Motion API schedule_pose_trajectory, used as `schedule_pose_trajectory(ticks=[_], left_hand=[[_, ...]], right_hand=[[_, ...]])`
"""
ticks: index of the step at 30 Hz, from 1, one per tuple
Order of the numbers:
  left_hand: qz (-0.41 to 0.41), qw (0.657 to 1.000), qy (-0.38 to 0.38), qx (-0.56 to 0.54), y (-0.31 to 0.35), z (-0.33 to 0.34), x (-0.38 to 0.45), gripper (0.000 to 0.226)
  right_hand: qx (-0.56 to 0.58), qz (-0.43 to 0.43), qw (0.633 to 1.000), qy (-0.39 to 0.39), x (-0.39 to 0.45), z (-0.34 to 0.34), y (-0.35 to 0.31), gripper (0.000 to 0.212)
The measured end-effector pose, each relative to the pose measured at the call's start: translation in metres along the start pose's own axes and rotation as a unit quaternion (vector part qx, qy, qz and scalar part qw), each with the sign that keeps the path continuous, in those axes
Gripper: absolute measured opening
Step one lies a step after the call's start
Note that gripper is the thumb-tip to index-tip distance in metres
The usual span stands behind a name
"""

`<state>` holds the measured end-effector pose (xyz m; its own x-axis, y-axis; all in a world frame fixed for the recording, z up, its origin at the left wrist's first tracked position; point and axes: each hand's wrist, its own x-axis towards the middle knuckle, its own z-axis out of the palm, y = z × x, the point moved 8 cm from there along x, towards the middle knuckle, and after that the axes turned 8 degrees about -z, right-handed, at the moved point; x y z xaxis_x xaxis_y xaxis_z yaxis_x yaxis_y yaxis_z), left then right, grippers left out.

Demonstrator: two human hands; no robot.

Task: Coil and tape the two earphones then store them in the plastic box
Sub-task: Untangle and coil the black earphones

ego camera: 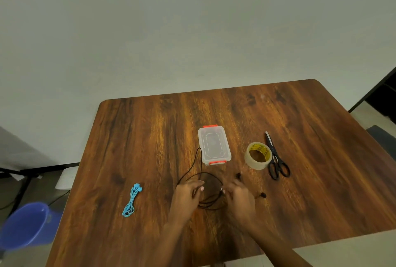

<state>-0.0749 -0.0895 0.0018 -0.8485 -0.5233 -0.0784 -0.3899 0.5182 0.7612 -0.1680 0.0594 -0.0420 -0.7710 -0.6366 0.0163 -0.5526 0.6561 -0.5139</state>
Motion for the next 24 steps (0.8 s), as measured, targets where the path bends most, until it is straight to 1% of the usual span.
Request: schedule_pose_trajectory(ticks=[6, 10, 12, 14, 16, 20, 22, 24], left_hand=[[-0.021, 1.000, -0.012, 0.008, -0.016, 0.008, -0.018, 0.019], [-0.027, 1.000, -0.010, 0.007, -0.020, 0.009, -0.024, 0.016], [-0.034, 0.999, -0.010, 0.007, -0.023, 0.008, -0.025, 0.016], [-0.042, 0.999, -0.016, 0.013, -0.026, 0.008, -0.026, 0.016], [-0.050, 0.998, -0.020, 0.018, -0.030, 0.009, -0.028, 0.017], [-0.073, 0.997, -0.014, 0.001, -0.036, 0.006, -0.029, 0.014], [-0.083, 0.996, -0.017, -0.008, -0.039, 0.006, -0.027, 0.014], [-0.095, 0.995, -0.015, -0.018, -0.039, 0.005, -0.025, 0.014]], right_hand=[[-0.048, -0.058, 0.994, -0.074, -0.011, 0.039, -0.006, 0.030], [-0.123, -0.118, 0.973, -0.153, -0.010, 0.063, -0.015, 0.032], [-0.153, -0.140, 0.965, -0.163, -0.008, 0.066, -0.016, 0.030], [-0.165, -0.160, 0.960, -0.160, -0.007, 0.065, -0.017, 0.026], [-0.159, -0.162, 0.962, -0.155, -0.004, 0.063, -0.019, 0.023], [-0.064, -0.119, 0.986, -0.098, 0.004, 0.042, -0.022, 0.019], [-0.026, -0.106, 0.992, -0.065, 0.008, 0.029, -0.026, 0.017], [0.014, -0.089, 0.995, -0.048, 0.011, 0.015, -0.030, 0.016]])
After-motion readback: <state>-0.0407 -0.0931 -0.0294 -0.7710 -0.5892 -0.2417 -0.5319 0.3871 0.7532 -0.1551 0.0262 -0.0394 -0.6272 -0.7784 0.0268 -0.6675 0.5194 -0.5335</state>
